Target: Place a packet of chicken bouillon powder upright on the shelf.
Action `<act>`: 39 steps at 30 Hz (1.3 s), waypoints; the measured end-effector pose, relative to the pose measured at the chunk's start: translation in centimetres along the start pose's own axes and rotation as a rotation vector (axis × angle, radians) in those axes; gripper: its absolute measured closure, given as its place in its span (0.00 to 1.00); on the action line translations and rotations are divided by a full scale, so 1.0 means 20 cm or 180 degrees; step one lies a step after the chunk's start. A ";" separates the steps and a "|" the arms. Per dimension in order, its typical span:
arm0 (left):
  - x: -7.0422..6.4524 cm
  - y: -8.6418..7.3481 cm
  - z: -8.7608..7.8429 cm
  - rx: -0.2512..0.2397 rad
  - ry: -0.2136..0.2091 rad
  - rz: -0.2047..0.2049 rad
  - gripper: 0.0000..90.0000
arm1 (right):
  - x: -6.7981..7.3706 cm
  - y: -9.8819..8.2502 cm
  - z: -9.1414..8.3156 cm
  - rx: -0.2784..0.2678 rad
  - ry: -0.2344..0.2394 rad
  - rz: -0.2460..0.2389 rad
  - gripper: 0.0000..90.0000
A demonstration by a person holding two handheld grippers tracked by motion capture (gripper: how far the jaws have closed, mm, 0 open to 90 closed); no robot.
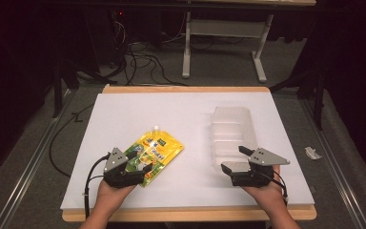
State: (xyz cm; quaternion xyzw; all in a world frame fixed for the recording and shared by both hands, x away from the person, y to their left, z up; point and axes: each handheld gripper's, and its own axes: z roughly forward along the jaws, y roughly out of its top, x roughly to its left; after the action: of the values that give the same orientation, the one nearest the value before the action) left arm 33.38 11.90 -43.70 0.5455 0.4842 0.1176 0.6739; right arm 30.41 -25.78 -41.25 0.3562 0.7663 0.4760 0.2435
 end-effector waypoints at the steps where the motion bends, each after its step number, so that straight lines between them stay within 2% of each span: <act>1: -0.01 -0.01 0.00 0.0036 -0.0022 0.0043 0.27 | 0.00 0.00 0.00 -0.0013 0.0003 0.0005 0.12; 5: 0.00 -0.01 0.00 0.0076 -0.0014 0.0078 0.27 | 0.00 0.00 -0.01 -0.0024 0.0008 0.0031 0.12; 11: 0.02 0.02 -0.02 -0.0008 -0.0021 -0.0011 0.28 | 0.01 0.00 -0.02 -0.0072 0.0031 0.0096 0.14; 16: 0.04 0.03 -0.02 -0.0002 -0.0006 -0.0008 0.32 | 0.02 0.00 -0.02 -0.0068 0.0034 0.0132 0.14; 17: 0.04 0.04 -0.02 -0.0018 -0.0003 -0.0050 0.32 | 0.02 0.00 -0.02 -0.0068 0.0034 0.0132 0.14; 21: 0.06 0.05 -0.03 -0.0071 0.0039 -0.0034 0.39 | 0.01 0.00 -0.03 -0.0095 0.0048 0.0148 0.15; 22: 0.07 0.06 -0.03 -0.0110 0.0065 -0.0001 0.45 | 0.01 0.00 -0.03 -0.0089 0.0048 0.0163 0.15; 23: 0.07 0.06 -0.03 -0.0145 0.0098 -0.0002 0.55 | 0.01 0.00 -0.03 -0.0091 0.0054 0.0147 0.16; 24: 0.10 0.08 -0.04 -0.0200 0.0188 -0.0010 0.59 | 0.01 0.00 -0.02 -0.0089 0.0060 0.0151 0.16; 25: 0.10 0.08 -0.04 -0.0200 0.0188 -0.0010 0.64 | 0.01 0.00 -0.02 -0.0089 0.0060 0.0151 0.16; 26: 0.11 0.08 -0.04 -0.0226 0.0242 -0.0009 0.64 | 0.01 0.00 -0.02 -0.0077 0.0054 0.0159 0.16; 27: 0.13 0.09 -0.04 -0.0252 0.0289 -0.0031 0.69 | 0.01 0.00 -0.02 -0.0079 0.0054 0.0135 0.16; 28: 0.15 0.10 -0.04 -0.0279 0.0343 -0.0049 0.78 | 0.01 0.00 -0.02 -0.0082 0.0066 0.0122 0.17; 29: 0.18 0.11 -0.04 -0.0301 0.0415 -0.0050 0.78 | 0.01 0.00 -0.02 -0.0082 0.0066 0.0122 0.17; 32: 0.25 0.12 -0.03 -0.0326 0.0634 -0.0052 0.91 | 0.01 0.00 -0.02 -0.0070 0.0068 0.0117 0.17; 34: 0.31 0.12 -0.02 -0.0286 0.0778 -0.0026 0.98 | 0.01 0.00 -0.01 -0.0066 0.0078 0.0120 0.17; 39: 0.43 0.11 0.02 -0.0203 0.1122 -0.0110 1.00 | 0.02 -0.01 -0.01 -0.0039 0.0104 0.0115 0.17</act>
State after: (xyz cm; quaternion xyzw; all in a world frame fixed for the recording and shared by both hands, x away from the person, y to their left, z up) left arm 38.83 18.39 -46.35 0.4864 0.6002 0.2151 0.5975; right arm 30.09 -25.65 -41.33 0.3607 0.7607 0.4907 0.2245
